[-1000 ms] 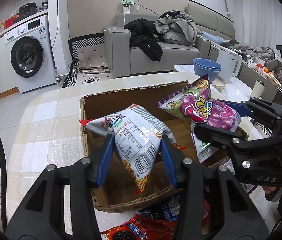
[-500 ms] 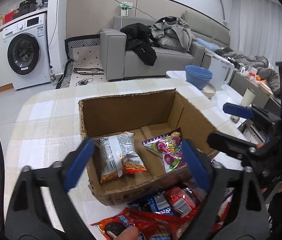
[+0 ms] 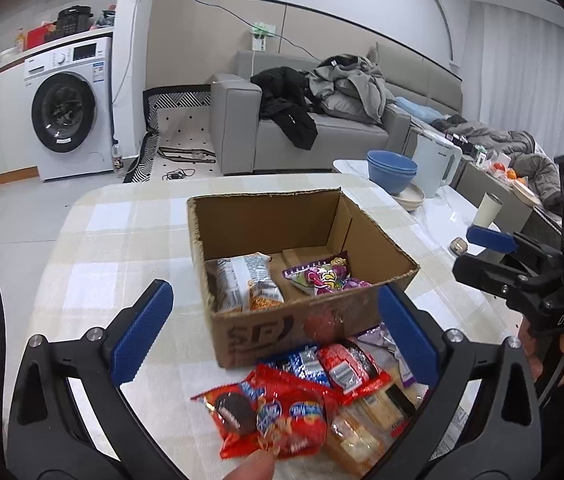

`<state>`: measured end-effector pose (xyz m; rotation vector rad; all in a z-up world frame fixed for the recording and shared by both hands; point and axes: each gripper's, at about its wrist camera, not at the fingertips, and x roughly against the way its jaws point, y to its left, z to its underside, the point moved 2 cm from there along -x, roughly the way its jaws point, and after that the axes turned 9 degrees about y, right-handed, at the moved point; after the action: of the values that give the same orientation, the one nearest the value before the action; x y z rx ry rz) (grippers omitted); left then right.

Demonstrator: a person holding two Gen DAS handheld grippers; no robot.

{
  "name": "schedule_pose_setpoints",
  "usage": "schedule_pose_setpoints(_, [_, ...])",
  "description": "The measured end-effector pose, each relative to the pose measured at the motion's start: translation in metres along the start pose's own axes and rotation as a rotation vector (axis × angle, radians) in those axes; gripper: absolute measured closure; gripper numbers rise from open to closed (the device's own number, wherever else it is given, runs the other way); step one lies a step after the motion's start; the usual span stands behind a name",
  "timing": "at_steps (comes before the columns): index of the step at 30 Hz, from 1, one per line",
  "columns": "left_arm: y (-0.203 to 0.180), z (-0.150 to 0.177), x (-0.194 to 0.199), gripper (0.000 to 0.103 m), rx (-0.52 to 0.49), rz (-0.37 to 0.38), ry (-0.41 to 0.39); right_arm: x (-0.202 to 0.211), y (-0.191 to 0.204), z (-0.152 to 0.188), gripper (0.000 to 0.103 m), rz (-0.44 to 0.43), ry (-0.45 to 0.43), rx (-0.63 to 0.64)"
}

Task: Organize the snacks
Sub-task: 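Withdraw both tools from the box back toward the remaining snacks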

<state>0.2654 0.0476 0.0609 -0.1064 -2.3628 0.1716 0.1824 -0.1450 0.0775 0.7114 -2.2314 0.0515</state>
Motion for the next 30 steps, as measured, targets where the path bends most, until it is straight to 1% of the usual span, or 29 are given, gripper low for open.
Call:
schedule_pose_setpoints(6, [0.001, 0.023, 0.022, 0.001, -0.003, -0.023, -0.005, 0.018, 0.002, 0.022, 0.0, 0.011, 0.001, -0.017])
schedule_pose_setpoints(11, [0.0, 0.046, 0.032, 0.001, 0.001, -0.027, 0.01, 0.027, 0.005, 0.043, 0.0, 0.027, 0.009, -0.024])
schedule_pose_setpoints(17, [0.003, 0.068, 0.04, 0.001, 0.004, -0.04, 0.026, 0.04, 0.001, 0.067, 0.0, 0.026, 0.01, -0.057])
schedule_pose_setpoints(22, [0.004, 0.081, 0.043, 0.001, 0.006, -0.041, 0.039, 0.045, -0.001, 0.086, 0.0, 0.031, 0.025, -0.076])
schedule_pose_setpoints(30, [0.005, 0.095, 0.044, 0.001, 0.009, -0.04, 0.054, 0.048, 0.007, 0.103, 0.0, 0.035, 0.053, -0.068])
